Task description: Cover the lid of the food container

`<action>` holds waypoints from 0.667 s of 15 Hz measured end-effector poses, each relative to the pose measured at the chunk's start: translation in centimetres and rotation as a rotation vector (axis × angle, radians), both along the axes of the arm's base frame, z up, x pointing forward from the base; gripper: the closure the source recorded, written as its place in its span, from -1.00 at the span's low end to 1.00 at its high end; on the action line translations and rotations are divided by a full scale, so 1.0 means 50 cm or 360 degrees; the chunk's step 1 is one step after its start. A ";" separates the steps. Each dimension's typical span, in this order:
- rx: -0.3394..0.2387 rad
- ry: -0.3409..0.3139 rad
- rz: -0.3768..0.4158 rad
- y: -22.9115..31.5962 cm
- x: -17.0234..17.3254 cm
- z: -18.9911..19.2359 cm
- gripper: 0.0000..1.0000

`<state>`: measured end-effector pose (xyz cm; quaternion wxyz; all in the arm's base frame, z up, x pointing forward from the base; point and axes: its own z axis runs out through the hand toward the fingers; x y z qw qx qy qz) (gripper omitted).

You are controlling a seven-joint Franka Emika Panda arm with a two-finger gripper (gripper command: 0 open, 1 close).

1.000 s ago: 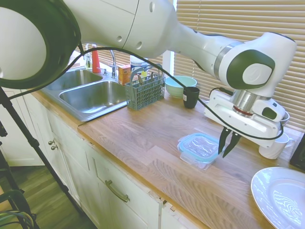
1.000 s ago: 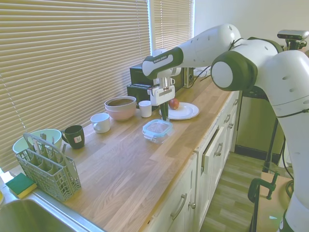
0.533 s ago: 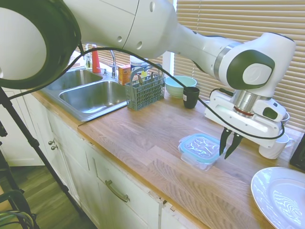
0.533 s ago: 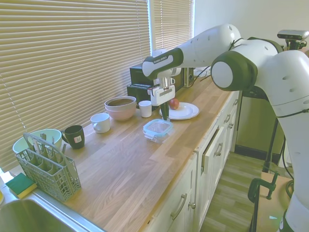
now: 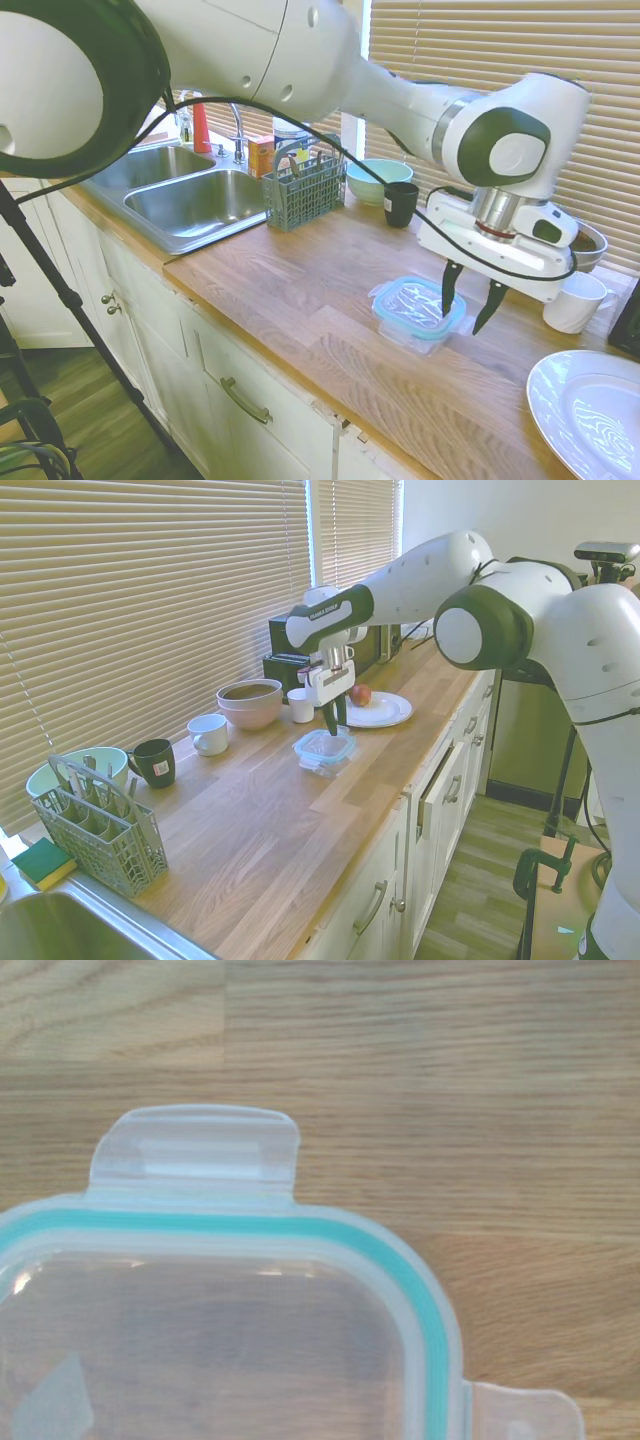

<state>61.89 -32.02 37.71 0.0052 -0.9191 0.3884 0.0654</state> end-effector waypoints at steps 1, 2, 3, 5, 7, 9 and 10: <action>0.0000 0.0000 -0.0002 0.000 -0.002 0.001 -1.00; 0.0001 -0.0001 -0.0004 0.000 -0.004 0.004 -1.00; 0.0001 -0.0003 -0.0006 0.000 -0.006 0.006 -1.00; -0.0004 -0.0015 -0.0009 -0.002 -0.009 0.018 -1.00; -0.0016 -0.0044 -0.0021 -0.003 -0.012 0.044 -1.00; -0.0025 -0.0082 -0.0035 0.000 -0.021 0.095 -1.00; -0.0022 -0.0094 -0.0032 0.006 -0.027 0.121 -1.00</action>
